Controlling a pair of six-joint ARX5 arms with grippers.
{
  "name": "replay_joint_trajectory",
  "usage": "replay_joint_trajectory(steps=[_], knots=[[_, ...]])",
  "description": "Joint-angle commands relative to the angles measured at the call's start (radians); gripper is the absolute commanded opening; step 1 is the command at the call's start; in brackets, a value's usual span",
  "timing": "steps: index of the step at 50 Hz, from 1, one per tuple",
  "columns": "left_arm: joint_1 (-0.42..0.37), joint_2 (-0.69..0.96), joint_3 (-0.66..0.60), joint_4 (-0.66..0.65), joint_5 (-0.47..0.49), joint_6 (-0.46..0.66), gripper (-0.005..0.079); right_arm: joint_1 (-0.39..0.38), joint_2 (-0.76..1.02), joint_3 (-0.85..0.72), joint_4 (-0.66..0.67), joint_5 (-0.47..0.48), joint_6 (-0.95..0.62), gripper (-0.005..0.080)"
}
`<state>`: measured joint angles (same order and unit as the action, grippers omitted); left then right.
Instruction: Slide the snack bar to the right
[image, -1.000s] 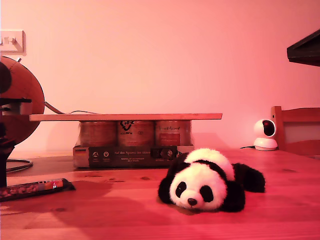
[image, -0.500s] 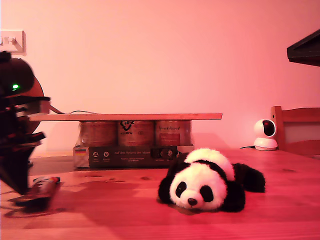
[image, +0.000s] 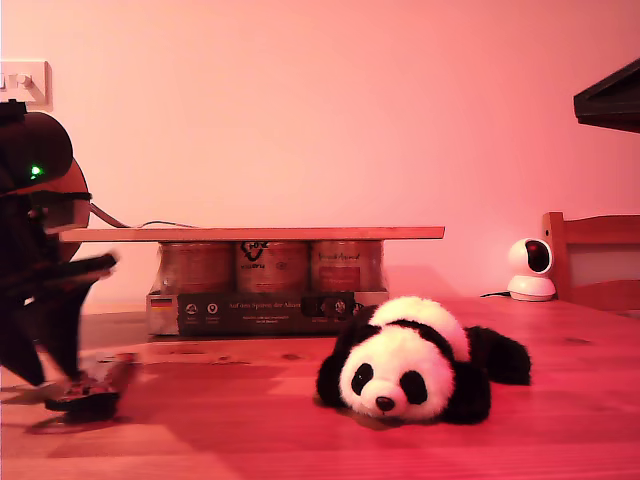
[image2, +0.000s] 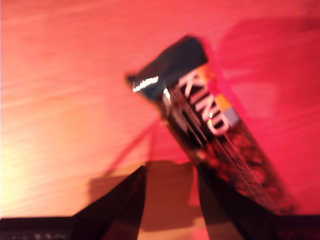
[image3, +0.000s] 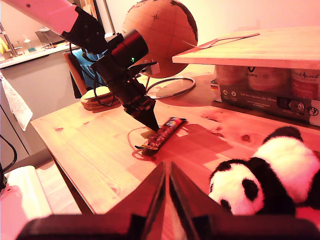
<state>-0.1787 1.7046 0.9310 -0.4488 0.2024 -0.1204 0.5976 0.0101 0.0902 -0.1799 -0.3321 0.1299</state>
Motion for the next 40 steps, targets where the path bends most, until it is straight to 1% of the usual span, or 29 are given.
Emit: replay_joint_trajectory(steps=[1,3,4,5,14,40], knots=[[0.000,0.012,-0.018,0.004,0.036,-0.062,0.0289,0.003,0.007,0.002,0.011,-0.003,0.002,-0.0012],[0.000,0.012,-0.018,0.006,0.059,-0.062,0.0289,0.003,0.006,0.002,0.011,-0.003,0.002,-0.0012],[0.000,0.012,-0.018,0.008,0.068,-0.091,0.0289,0.004,0.006,0.002,0.010,-0.003,0.002,-0.0012],[0.000,0.012,-0.018,0.010,0.077,-0.091,0.0289,0.004,0.007,0.002,0.010,-0.003,0.002,-0.0012],[-0.006,0.012,-0.018,0.032,0.125,-0.129,0.0289,0.004,0.006,0.002,0.010,-0.009,0.002,-0.0012],[-0.077,0.041,-0.018,0.087,0.129,-0.188,0.0288,0.003,0.006,0.002,0.011,-0.010,0.002,-0.0012]])
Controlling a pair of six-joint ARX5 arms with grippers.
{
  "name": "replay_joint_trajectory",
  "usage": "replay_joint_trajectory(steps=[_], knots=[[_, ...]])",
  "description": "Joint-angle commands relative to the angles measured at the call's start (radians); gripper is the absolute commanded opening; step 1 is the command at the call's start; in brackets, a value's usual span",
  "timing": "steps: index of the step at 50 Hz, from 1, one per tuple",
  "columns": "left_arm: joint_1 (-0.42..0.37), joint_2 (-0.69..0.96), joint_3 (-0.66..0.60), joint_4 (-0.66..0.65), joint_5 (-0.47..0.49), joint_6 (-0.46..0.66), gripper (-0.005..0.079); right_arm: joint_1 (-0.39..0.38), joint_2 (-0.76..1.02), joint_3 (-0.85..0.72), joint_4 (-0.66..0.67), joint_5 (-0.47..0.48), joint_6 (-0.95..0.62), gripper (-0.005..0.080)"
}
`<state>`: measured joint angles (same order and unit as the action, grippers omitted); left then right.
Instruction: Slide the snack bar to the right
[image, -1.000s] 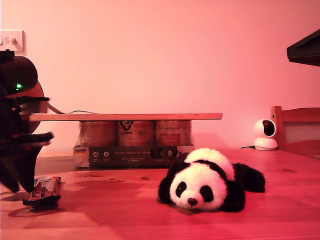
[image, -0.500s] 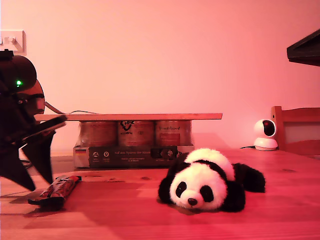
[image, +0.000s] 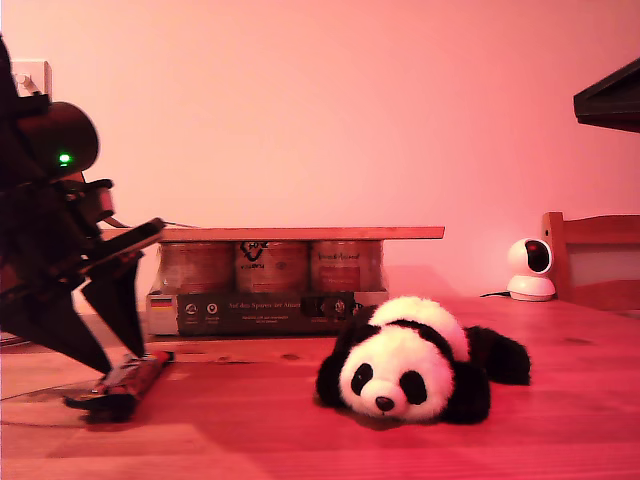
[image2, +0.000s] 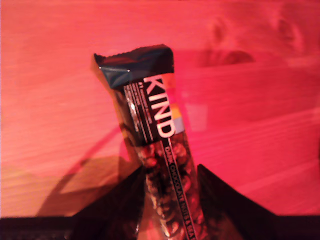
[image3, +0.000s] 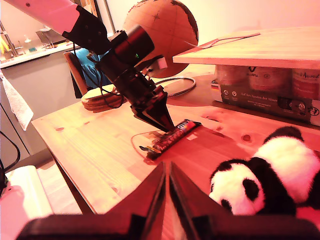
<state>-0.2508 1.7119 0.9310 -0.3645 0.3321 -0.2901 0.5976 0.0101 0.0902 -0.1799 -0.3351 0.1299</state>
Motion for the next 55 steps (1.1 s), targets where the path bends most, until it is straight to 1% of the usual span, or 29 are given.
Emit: replay_joint_trajectory(steps=[1,12,19,32,40,41,55], knots=[[-0.006,0.037,-0.018,0.004,0.000,-0.018,0.0288,0.004,0.006,0.002,0.011,-0.006,0.002,-0.0012],[-0.035,0.066,-0.018,0.007,0.000,-0.026,0.0288,0.004,0.006,0.002,0.011,-0.007,0.003,-0.0012],[-0.056,0.068,-0.018,0.043,0.000,-0.037,0.0288,0.004,0.006,0.002,0.011,-0.007,0.005,-0.0012],[-0.104,0.079,-0.018,0.054,0.000,-0.056,0.0288,0.004,0.006,0.002,0.013,-0.007,0.005,-0.0012],[-0.137,0.080,-0.018,0.085,0.000,-0.080,0.0288,0.004,0.006,0.002,0.014,-0.007,0.005,-0.0012],[-0.142,0.080,-0.018,0.090,0.001,-0.099,0.0288,0.004,0.006,0.002,0.014,-0.008,0.005,-0.0012],[-0.205,0.080,-0.018,0.125,0.000,-0.136,0.0288,0.004,0.006,0.002,0.021,-0.022,0.005,-0.0012]])
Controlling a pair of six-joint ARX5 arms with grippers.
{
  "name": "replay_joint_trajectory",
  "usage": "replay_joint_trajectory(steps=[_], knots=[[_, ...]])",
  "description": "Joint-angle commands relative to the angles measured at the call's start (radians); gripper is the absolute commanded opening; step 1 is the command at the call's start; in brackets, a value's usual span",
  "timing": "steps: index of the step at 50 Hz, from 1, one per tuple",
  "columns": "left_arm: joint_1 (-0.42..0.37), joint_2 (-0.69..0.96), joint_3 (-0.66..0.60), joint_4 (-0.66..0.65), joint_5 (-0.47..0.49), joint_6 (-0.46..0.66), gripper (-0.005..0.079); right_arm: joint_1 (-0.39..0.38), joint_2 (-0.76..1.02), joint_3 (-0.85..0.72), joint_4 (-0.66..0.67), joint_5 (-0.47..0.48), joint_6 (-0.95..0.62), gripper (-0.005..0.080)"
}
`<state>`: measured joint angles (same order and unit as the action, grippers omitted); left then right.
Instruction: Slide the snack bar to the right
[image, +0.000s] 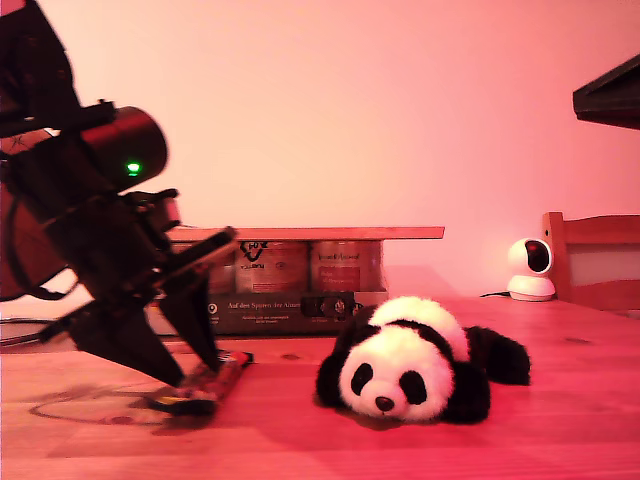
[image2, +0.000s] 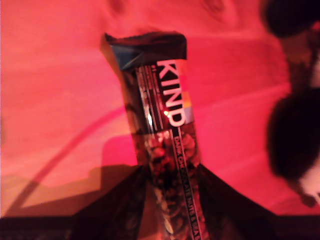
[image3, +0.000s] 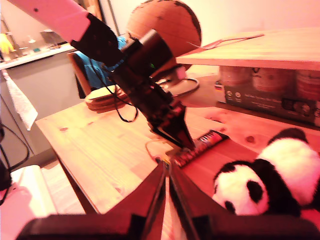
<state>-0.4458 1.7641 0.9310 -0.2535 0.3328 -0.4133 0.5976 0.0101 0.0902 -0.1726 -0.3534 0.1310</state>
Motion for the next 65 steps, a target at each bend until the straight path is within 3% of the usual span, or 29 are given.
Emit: replay_joint_trajectory(steps=[1,29,51,65], knots=[[-0.013,0.028,-0.018,0.017,0.000,-0.013,0.0288,0.004,0.006,0.002,0.014,-0.003,0.003,-0.0012],[-0.114,0.030,-0.018,0.107,-0.001,-0.085,0.0288,0.004,0.006,0.002,0.021,-0.006,0.003,-0.0012],[-0.116,0.021,-0.018,0.121,0.027,-0.072,0.0285,0.004,0.006,0.002,0.026,-0.007,0.004,-0.0012],[-0.074,-0.074,-0.014,0.024,0.048,0.015,0.0165,0.004,0.006,0.002,0.018,-0.003,0.003,-0.0012]])
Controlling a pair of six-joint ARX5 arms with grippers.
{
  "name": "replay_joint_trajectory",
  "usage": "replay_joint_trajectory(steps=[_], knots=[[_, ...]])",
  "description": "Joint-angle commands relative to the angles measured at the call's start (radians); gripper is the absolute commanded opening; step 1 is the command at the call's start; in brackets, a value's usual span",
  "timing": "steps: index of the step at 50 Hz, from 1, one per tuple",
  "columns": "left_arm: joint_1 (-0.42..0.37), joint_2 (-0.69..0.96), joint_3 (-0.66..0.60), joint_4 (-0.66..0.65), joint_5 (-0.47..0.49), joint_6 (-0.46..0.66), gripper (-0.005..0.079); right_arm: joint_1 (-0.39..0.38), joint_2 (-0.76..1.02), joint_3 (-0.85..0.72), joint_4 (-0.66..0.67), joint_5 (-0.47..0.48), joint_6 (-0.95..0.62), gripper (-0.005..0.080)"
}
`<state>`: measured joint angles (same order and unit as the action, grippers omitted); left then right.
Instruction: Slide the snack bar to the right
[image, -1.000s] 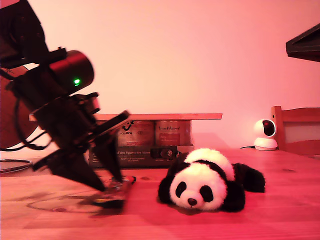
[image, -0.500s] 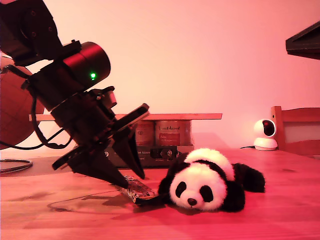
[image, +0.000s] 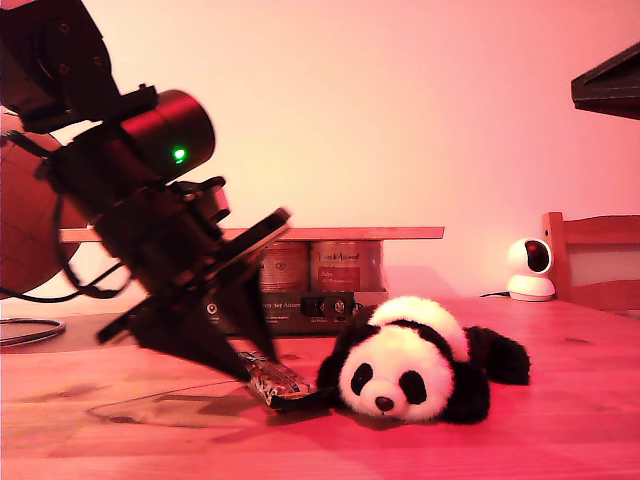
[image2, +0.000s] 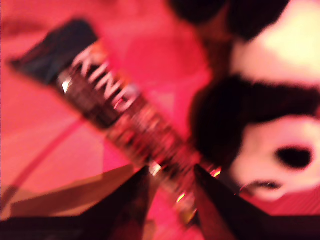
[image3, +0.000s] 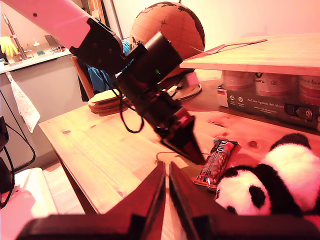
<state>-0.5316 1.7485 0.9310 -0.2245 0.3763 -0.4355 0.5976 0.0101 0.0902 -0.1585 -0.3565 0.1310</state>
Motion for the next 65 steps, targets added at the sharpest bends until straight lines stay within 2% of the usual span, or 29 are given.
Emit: replay_joint_trajectory(steps=[1,3,5,9,10,11,28,35,41,47,57,65], knots=[[0.016,-0.070,-0.014,-0.014,0.005,0.037,0.0148,0.004,0.006,0.002,0.000,0.001,0.003,-0.0012],[0.023,-0.094,-0.014,-0.029,0.000,0.037,0.0108,0.004,0.006,0.002,-0.015,0.005,0.003,-0.0012],[0.029,-0.122,-0.014,-0.045,-0.007,0.103,0.0071,0.004,0.006,0.002,-0.036,0.008,0.004,-0.0012],[0.037,-0.177,-0.014,-0.068,-0.046,0.103,0.0017,0.004,0.006,0.002,-0.092,0.023,0.012,-0.0012],[0.038,-0.191,-0.014,-0.073,-0.057,0.164,0.0008,0.004,0.006,0.002,-0.106,0.028,0.013,-0.0012],[0.039,-0.209,-0.014,-0.077,-0.066,0.175,0.0000,0.004,0.006,0.002,-0.119,0.032,0.016,-0.0012],[0.039,-0.488,-0.014,-0.145,-0.272,0.326,-0.0018,0.004,0.006,0.002,-0.153,0.185,0.026,-0.0012],[0.039,-0.580,-0.015,-0.195,-0.320,0.342,-0.0019,0.000,0.006,0.002,-0.138,0.295,0.025,-0.0012],[0.042,-0.636,-0.033,-0.202,-0.333,0.374,-0.0019,-0.014,0.006,0.002,-0.086,0.325,0.013,-0.0012],[0.053,-0.690,-0.089,-0.187,-0.331,0.384,-0.0019,-0.056,0.006,0.002,-0.041,0.346,0.001,-0.0012],[0.072,-0.815,-0.212,-0.140,-0.306,0.384,-0.0019,-0.176,0.006,0.003,-0.042,0.334,-0.001,-0.0012],[0.113,-0.935,-0.286,-0.123,-0.306,0.384,-0.0019,-0.291,0.006,0.009,-0.044,0.258,-0.003,-0.0012]])
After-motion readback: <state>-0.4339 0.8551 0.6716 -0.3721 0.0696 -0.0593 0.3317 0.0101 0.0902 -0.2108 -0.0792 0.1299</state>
